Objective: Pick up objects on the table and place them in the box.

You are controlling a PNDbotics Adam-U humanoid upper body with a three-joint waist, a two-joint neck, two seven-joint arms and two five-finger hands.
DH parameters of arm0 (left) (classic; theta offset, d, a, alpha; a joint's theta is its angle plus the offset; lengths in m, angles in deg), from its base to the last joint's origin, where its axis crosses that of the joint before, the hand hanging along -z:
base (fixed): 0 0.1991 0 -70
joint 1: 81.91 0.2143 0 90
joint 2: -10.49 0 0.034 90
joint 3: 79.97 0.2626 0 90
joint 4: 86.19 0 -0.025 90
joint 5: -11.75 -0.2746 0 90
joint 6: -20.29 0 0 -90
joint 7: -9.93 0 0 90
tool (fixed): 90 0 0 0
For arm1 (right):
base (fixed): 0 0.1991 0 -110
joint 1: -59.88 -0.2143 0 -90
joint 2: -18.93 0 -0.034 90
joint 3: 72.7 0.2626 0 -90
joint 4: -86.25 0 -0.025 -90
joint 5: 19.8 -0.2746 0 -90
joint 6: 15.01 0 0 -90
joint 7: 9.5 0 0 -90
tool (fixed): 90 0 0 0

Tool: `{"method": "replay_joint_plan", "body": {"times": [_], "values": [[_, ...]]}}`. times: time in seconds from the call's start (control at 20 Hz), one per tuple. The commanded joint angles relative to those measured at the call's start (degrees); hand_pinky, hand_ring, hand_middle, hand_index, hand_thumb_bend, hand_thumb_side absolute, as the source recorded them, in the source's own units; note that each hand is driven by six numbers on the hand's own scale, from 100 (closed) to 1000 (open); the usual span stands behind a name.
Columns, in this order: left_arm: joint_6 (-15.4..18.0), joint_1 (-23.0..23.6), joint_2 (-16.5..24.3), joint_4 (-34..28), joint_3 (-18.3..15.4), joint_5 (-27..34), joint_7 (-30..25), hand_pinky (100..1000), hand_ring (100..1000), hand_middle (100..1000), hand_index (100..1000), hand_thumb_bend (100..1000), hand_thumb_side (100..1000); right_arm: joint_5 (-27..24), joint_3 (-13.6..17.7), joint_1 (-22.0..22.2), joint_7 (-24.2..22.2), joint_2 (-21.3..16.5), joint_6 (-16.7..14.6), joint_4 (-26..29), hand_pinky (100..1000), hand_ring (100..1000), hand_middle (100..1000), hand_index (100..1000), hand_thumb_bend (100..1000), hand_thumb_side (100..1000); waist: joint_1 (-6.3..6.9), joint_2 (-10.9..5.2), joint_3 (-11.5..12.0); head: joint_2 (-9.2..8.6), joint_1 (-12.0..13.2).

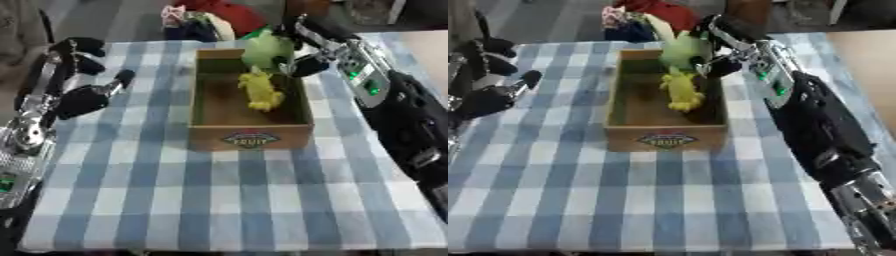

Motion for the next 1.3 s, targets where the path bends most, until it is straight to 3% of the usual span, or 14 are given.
{"method": "replay_joint_plan", "body": {"times": [0.05, 0.35, 0.55, 0.7, 1.0, 1.3], "values": [[0.1, -1.24, 0.5, -1.06, 0.01, 0.27, -0.31, 688, 601, 631, 755, 538, 242, 1.8, 0.53, -1.46, 1.05, 1.08, -0.12, -0.99, 538, 541, 443, 567, 100, 100, 0.04, -0.79, 0.13, 0.26, -0.24], [0.17, -1.16, 0.35, -0.83, 0.09, 0.29, -0.56, 687, 602, 632, 755, 536, 242, 3.78, 0.26, -0.56, 2.59, 2.91, -0.89, -2.81, 573, 613, 588, 707, 119, 100, 0.24, -0.73, -0.19, 0.26, -0.23], [0.19, -1.02, 0.37, -0.79, 0.05, 0.32, -0.52, 688, 602, 632, 755, 535, 242, 4.85, 0.17, -0.05, 0.44, 3.28, -1.19, -4.24, 620, 687, 706, 775, 153, 100, 0.33, -0.7, -0.43, 0.26, -0.19], [0.19, -0.9, 0.42, -0.78, -0.06, 0.36, -0.41, 688, 602, 632, 755, 535, 242, 4.89, 0.55, 0.13, -1.23, 3.17, -1.33, -4.51, 655, 741, 784, 813, 250, 233, 0.38, -0.66, -0.63, 0.26, -0.05], [0.18, -0.7, 0.58, -0.73, -0.29, 0.42, -0.24, 688, 602, 633, 755, 532, 242, 4.28, 1.0, 0.41, -0.87, 1.99, -0.47, -3.55, 681, 784, 856, 870, 438, 413, 0.54, -0.52, -1.19, 0.26, 0.32], [0.16, -0.29, 0.96, -0.79, -0.79, 0.5, 0.23, 689, 603, 633, 755, 531, 242, 1.46, 0.83, 1.17, 1.14, -1.1, 0.36, 1.31, 685, 798, 866, 876, 507, 478, 0.61, -0.33, -2.17, 0.26, 1.15]]}}
